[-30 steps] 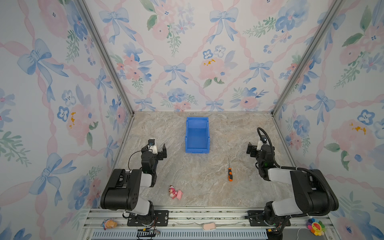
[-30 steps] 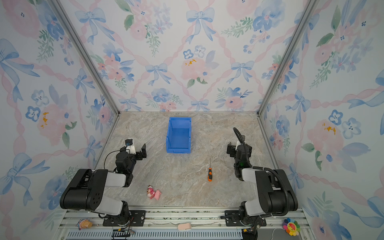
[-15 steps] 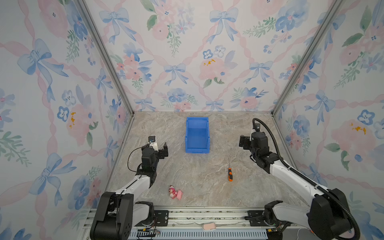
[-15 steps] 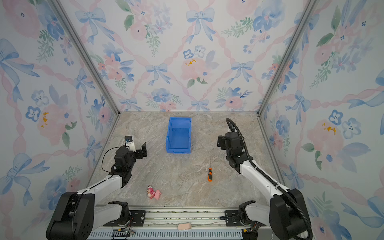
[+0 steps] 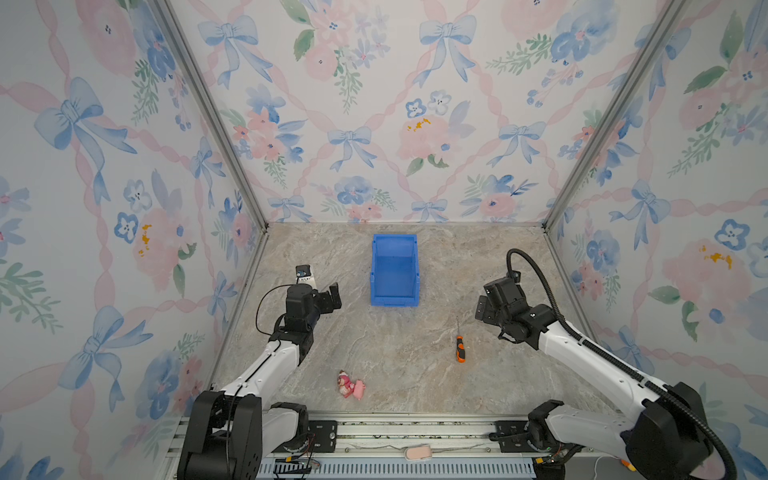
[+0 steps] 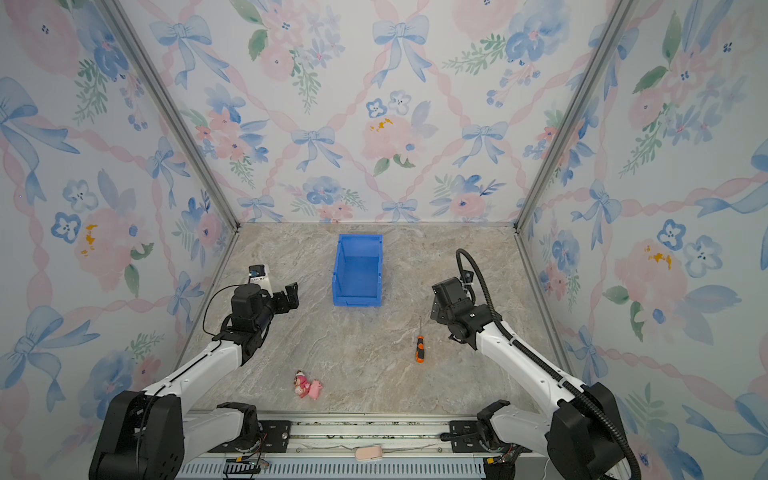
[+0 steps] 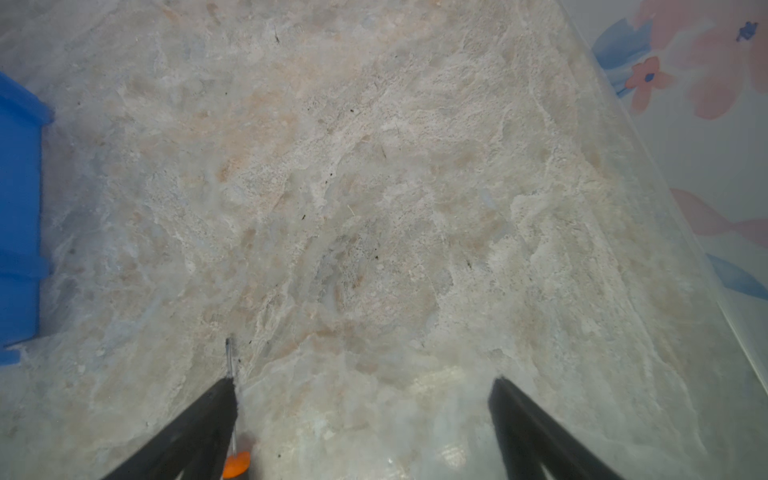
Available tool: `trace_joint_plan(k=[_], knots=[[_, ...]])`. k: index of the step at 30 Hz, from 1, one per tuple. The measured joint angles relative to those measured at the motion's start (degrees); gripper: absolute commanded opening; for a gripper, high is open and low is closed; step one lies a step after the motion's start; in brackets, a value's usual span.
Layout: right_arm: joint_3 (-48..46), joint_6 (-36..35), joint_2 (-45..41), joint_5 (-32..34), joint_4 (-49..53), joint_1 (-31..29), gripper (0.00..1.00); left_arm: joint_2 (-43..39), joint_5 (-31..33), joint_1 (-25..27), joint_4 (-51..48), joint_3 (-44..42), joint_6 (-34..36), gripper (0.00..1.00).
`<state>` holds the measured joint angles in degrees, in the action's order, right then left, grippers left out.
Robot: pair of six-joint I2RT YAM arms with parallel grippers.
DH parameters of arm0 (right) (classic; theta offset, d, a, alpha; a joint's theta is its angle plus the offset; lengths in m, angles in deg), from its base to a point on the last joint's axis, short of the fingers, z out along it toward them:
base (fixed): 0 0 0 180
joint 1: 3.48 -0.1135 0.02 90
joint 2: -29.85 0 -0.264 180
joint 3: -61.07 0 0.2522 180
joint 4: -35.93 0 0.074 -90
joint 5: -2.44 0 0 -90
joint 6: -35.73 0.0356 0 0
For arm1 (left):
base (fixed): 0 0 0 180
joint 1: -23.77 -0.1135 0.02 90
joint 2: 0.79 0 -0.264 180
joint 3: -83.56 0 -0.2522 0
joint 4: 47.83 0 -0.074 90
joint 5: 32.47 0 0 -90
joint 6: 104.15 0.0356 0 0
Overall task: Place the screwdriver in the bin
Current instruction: 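Move the right gripper over the orange-handled screwdriver while the left arm lifts forward, then lower the right gripper and close it on the screwdriver handle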
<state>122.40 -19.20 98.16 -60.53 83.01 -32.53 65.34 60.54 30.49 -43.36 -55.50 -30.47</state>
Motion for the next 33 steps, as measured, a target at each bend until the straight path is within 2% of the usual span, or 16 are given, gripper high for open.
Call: trace_joint_plan(k=[4,10,16,21,24,27,33], knots=[[3.41,0.33,4.02,-3.06,4.46,-2.69,0.97,0.24,-4.11,0.0,-4.52,2.1,-1.81,0.98],[3.65,0.55,7.98,-7.82,4.55,-7.52,0.97,2.47,-12.87,0.33,-8.5,5.86,-2.95,0.98],[3.58,0.52,10.93,-11.02,3.74,-9.2,0.98,1.55,-22.67,6.19,-9.86,5.7,-2.99,0.98],[3.58,0.79,15.21,-13.03,3.72,-11.13,0.99,-2.58,-29.22,9.22,-12.41,5.6,-0.61,0.98],[3.45,1.42,16.15,-13.81,3.37,-11.78,1.0,-4.83,-31.45,10.69,-13.66,5.62,1.31,0.98],[3.26,2.32,17.27,-14.82,2.95,-11.98,0.91,-4.98,-32.13,12.09,-15.23,5.62,2.67,0.98],[3.02,3.17,20.35,-15.47,2.82,-13.16,0.84,-3.76,-32.04,14.01,-16.65,5.62,4.04,0.98]])
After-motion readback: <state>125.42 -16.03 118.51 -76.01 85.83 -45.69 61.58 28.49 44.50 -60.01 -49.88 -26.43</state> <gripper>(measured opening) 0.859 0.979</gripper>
